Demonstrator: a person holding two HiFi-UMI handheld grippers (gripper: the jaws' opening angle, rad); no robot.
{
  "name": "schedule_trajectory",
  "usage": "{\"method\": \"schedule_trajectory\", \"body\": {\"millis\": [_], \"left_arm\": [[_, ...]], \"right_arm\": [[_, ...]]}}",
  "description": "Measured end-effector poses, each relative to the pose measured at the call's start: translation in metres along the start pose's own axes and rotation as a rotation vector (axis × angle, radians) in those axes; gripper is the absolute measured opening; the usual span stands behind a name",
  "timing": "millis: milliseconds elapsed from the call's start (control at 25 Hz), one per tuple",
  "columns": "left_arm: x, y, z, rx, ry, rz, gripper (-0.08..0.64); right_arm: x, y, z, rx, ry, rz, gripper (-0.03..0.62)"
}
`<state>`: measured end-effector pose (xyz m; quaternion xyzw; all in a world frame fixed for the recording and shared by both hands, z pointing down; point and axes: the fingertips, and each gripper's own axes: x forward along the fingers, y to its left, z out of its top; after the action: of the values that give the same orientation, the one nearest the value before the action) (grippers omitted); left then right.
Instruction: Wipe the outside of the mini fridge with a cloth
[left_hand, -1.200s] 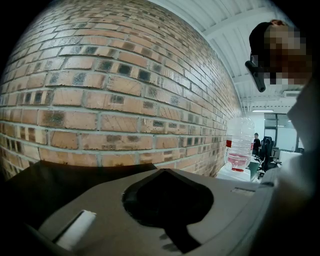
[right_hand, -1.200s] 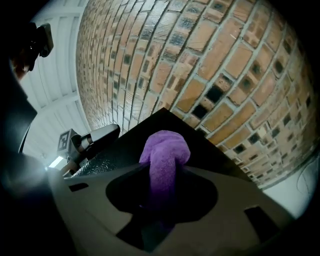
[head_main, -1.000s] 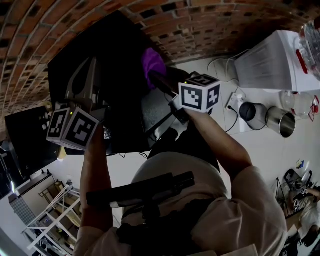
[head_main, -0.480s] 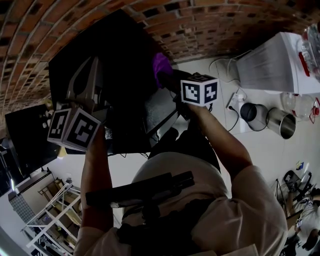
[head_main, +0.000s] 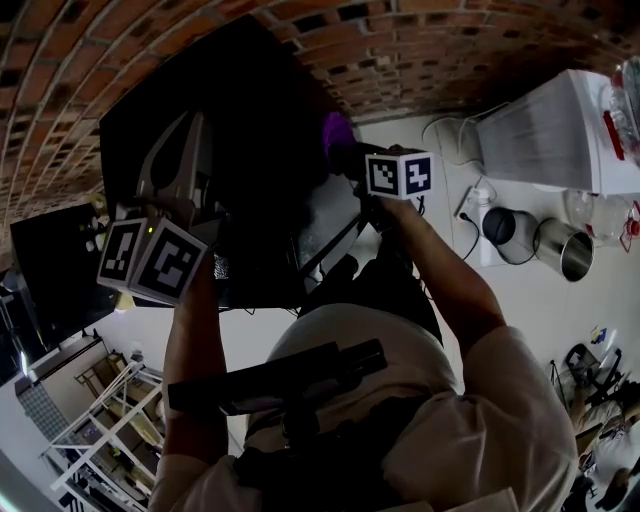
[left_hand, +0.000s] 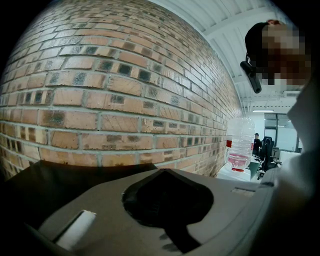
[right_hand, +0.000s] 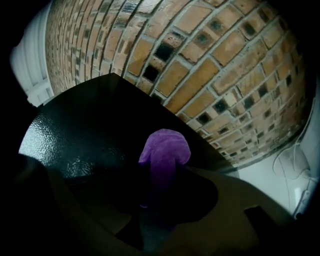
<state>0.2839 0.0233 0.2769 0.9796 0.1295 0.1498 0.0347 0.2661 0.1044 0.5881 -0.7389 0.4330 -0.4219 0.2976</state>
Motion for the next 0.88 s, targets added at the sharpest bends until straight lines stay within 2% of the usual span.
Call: {"method": "schedule_trajectory", "body": {"millis": [320, 560, 880], "left_arm": [[0.0, -0.001, 0.0, 0.0, 0.002, 0.001, 0.005], [0.0, 0.0, 0.0, -0.001, 0.004, 0.001, 0.005], [0.0, 0.0, 0.0, -0.001, 0.005, 0.002, 0.005]], "right_arm": [[0.021, -0.045, -0.025, 0.036, 0.07, -0.042, 0.135], [0.035, -0.072, -0.037, 0.015, 0.112, -0.067, 0.135], [0.055, -0.119, -0.061, 0.011, 0.182, -0.161, 0.135]]}}
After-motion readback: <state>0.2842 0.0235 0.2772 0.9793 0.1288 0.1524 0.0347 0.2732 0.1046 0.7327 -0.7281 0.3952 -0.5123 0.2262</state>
